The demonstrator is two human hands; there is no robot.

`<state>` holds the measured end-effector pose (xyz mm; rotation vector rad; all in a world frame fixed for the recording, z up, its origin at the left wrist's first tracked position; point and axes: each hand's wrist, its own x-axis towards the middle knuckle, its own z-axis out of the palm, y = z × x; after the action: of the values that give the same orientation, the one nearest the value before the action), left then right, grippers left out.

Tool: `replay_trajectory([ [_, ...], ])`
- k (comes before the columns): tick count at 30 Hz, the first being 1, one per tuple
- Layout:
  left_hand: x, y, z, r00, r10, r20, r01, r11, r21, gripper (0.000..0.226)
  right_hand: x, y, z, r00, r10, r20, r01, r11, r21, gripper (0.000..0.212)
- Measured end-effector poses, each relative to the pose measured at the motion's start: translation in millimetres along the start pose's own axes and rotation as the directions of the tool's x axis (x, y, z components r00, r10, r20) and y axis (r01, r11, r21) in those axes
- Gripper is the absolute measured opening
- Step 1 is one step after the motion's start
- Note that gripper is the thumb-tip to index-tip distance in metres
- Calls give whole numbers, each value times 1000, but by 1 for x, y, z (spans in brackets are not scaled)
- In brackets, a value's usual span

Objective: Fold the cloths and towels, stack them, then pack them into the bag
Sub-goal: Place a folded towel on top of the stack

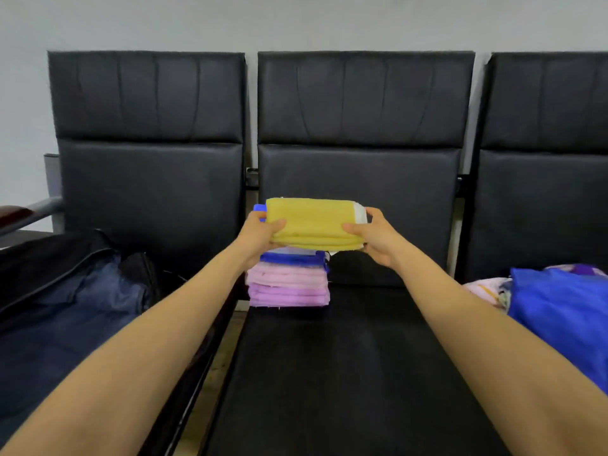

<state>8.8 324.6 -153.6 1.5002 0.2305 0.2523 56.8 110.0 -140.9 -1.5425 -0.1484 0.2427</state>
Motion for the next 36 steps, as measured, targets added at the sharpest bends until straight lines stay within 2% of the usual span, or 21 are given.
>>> replay_trajectory([
  [6,74,35,-32,994,57,-91,-50,996,72,39,68,-28,45,994,-102,-33,98,991,-88,75],
  [12,107,15,-38,988,46,-145,-34,996,81,29,99,-10,61,969,-238,-73,218,952,-214,50],
  [15,115,-2,-36,984,22,-179,-6,996,91,30,109,3,62,976,-194,-94,163,949,-269,41],
  [18,120,-18,-38,979,-2,-206,27,992,122,35,113,19,61,987,-133,-88,94,933,-348,41],
  [24,125,-23,-41,973,-52,-224,83,988,130,39,120,26,60,988,-112,-107,67,934,-352,41],
  [28,127,-24,-39,963,-85,-257,131,978,165,51,122,25,63,991,-91,-102,45,921,-386,48],
  [33,122,-21,-39,949,-51,-310,123,968,217,77,121,26,64,985,-113,-129,61,935,-349,71],
  [36,114,-19,-38,949,-48,-311,120,969,217,84,115,29,63,991,-76,-109,38,949,-314,76],
])
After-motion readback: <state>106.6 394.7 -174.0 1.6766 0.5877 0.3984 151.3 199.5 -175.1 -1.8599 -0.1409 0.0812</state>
